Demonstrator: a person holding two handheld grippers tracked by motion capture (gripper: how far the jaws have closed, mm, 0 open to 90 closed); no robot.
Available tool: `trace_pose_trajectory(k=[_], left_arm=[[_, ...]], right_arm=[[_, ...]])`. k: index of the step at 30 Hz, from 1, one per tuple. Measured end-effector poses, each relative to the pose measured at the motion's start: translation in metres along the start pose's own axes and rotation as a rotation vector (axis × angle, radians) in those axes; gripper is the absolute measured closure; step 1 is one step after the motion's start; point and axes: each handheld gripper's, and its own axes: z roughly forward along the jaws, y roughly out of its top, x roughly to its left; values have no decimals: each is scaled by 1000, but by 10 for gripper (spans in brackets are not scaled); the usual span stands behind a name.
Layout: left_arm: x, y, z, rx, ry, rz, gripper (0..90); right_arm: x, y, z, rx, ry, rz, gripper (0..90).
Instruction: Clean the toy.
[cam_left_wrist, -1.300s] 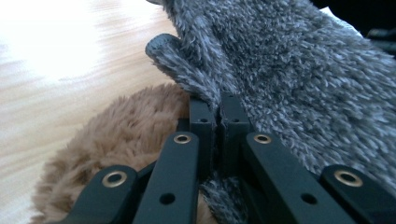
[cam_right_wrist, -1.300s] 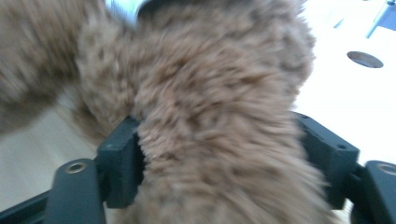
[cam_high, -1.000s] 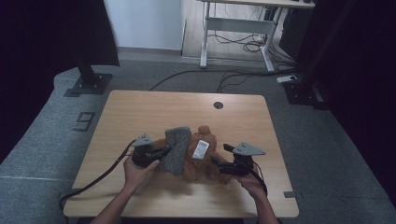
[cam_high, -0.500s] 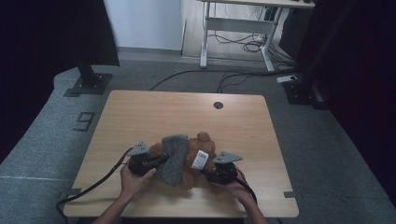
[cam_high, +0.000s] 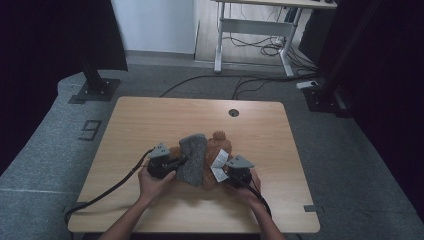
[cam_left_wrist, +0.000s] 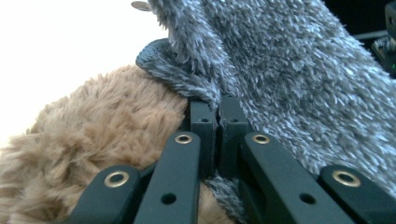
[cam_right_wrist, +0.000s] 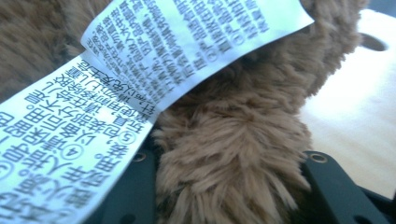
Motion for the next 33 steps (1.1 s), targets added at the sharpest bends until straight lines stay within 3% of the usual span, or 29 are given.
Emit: trace_pose_trajectory(k=[6, 10, 16, 21, 24, 27, 29, 31, 33], left_arm=[[12, 13, 18, -3, 5, -27, 871], [11, 10, 9, -8, -10, -24, 870], [-2, -5, -20, 3, -54, -29, 868], [-25, 18, -32, -14, -56, 19, 867], [-41, 43, -21, -22, -79, 55, 866], [-64, 61, 6, 3, -116, 92, 865], [-76, 64, 26, 41, -125, 120, 865], [-82, 61, 42, 80, -91, 156, 864], [-77, 55, 44, 79, -107, 129, 863]], right_arm=[[-18, 4, 16, -29, -60, 16, 578], [-17, 2, 12, -44, -52, -3, 578], [0, -14, -12, -85, 9, -78, 555], [10, -24, -20, -63, 53, -104, 537], [7, -26, -21, -75, 73, -77, 533], [5, -27, -20, -79, 89, -43, 520], [3, -26, -20, -80, 102, -32, 510], [2, -27, -21, -85, 104, -36, 517], [2, -29, -21, -72, 91, -55, 544]])
